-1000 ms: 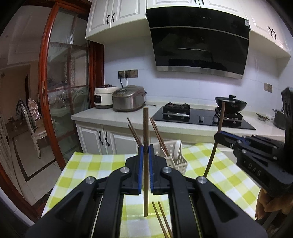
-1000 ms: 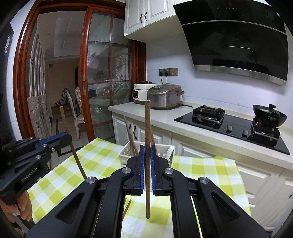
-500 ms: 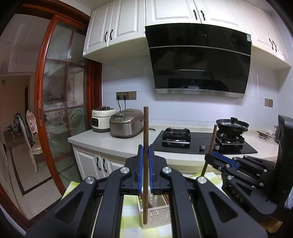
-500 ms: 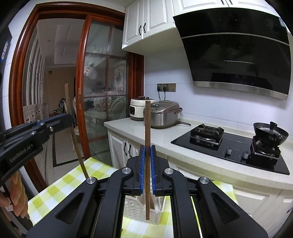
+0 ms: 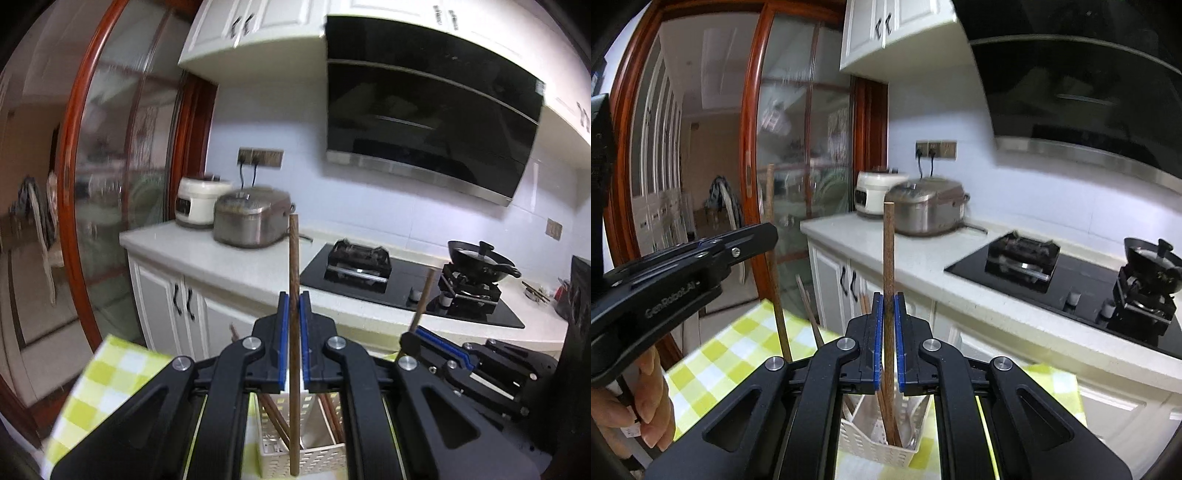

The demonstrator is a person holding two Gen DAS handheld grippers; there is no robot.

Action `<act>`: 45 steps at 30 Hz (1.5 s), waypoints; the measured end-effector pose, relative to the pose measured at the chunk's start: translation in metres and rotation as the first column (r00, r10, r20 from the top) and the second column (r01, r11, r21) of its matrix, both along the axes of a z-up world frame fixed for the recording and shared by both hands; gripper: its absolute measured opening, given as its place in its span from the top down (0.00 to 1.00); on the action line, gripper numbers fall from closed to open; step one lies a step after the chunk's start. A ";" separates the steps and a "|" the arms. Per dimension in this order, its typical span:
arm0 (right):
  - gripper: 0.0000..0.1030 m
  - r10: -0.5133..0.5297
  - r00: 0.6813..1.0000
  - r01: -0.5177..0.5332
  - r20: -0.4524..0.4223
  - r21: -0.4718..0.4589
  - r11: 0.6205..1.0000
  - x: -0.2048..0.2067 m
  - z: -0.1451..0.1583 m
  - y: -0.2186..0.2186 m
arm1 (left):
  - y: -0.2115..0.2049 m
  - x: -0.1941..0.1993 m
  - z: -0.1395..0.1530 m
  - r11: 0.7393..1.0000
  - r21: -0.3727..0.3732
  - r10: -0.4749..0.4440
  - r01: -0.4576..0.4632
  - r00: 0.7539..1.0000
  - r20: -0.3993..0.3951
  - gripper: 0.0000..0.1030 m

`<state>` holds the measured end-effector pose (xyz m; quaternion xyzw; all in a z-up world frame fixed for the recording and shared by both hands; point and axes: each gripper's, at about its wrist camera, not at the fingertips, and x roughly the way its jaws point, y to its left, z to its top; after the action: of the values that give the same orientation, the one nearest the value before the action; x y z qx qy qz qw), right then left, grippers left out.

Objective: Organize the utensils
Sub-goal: 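Lower both chopsticks into the caddy and open both tools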

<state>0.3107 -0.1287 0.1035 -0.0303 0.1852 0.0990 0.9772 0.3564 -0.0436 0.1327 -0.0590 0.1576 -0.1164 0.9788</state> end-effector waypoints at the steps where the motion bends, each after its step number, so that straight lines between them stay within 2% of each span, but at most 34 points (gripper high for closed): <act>1: 0.94 -0.003 1.000 0.003 -0.007 0.001 1.000 0.003 -0.003 -0.001 | 0.003 0.003 -0.004 1.000 -0.010 0.000 0.000 1.000 -0.013 0.94; 3: 0.94 -0.010 1.000 0.010 -0.014 0.010 1.000 0.006 -0.007 -0.005 | 0.007 0.006 -0.004 1.000 -0.027 -0.011 0.010 1.000 -0.026 0.94; 10: 0.94 -0.010 1.000 0.010 -0.002 0.035 0.999 0.005 -0.002 -0.009 | -0.003 -0.016 0.034 0.999 0.032 -0.034 0.032 0.997 0.070 0.95; 13: 0.94 -0.003 1.000 0.003 -0.008 0.034 0.999 0.004 -0.004 -0.006 | -0.005 -0.017 0.040 0.999 0.041 -0.015 0.011 0.996 0.091 0.95; 16: 0.94 0.002 1.000 -0.002 -0.019 0.023 1.000 0.004 -0.007 -0.003 | -0.001 -0.012 0.037 0.999 0.030 0.018 -0.021 0.995 0.099 0.95; 20: 0.94 0.004 1.000 -0.004 -0.014 0.020 1.000 0.003 -0.002 -0.003 | 0.010 -0.008 0.043 1.000 -0.015 0.006 -0.005 0.997 0.079 0.95; 23: 0.94 0.006 1.000 -0.006 -0.007 0.024 1.000 0.004 0.002 -0.003 | 0.012 -0.009 0.048 1.000 -0.003 0.005 -0.004 0.996 0.093 0.95; 27: 0.94 0.013 1.000 -0.013 -0.019 0.016 1.000 0.004 -0.001 0.002 | 0.012 -0.003 0.033 1.000 -0.008 -0.006 0.007 0.999 0.052 0.95; 30: 0.94 0.012 0.999 -0.012 -0.039 0.004 1.000 0.008 -0.004 0.006 | 0.014 0.009 0.013 1.000 -0.025 -0.019 0.019 1.000 -0.020 0.95; 33: 0.94 0.014 0.997 -0.015 -0.081 -0.016 1.000 0.016 -0.009 0.012 | 0.016 0.024 -0.006 1.000 -0.012 -0.001 0.000 0.996 -0.087 0.94; 34: 0.94 0.007 0.996 -0.009 -0.084 -0.015 1.000 0.019 -0.011 0.012 | 0.019 0.027 -0.012 1.000 -0.012 0.012 -0.014 0.995 -0.101 0.89; 35: 0.93 0.005 0.996 -0.007 -0.088 -0.014 1.000 0.021 -0.013 0.013 | 0.022 0.030 -0.016 1.000 -0.014 0.022 -0.024 0.994 -0.109 0.80; 37: 0.92 0.002 0.994 -0.002 -0.107 -0.004 1.000 0.028 -0.019 0.012 | 0.031 0.032 -0.022 0.999 -0.024 0.039 -0.043 0.992 -0.119 0.72; 40: 0.83 -0.016 0.994 0.017 -0.111 0.006 1.000 0.030 -0.024 0.010 | 0.041 0.028 -0.029 0.998 -0.012 0.063 -0.064 0.991 -0.118 0.65; 43: 0.65 -0.031 0.994 0.034 -0.107 0.028 0.999 0.023 -0.028 0.003 | 0.052 0.012 -0.035 0.994 0.017 0.109 -0.108 0.990 -0.088 0.48; 45: 0.65 -0.041 0.994 0.046 -0.104 0.043 0.998 0.015 -0.032 -0.004 | 0.058 -0.002 -0.040 0.990 0.038 0.141 -0.139 0.987 -0.072 0.38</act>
<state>0.3254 -0.1323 0.0712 0.0011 0.2339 0.0833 0.9687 0.3548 0.0144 0.0929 -0.0582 0.1913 -0.0425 0.9789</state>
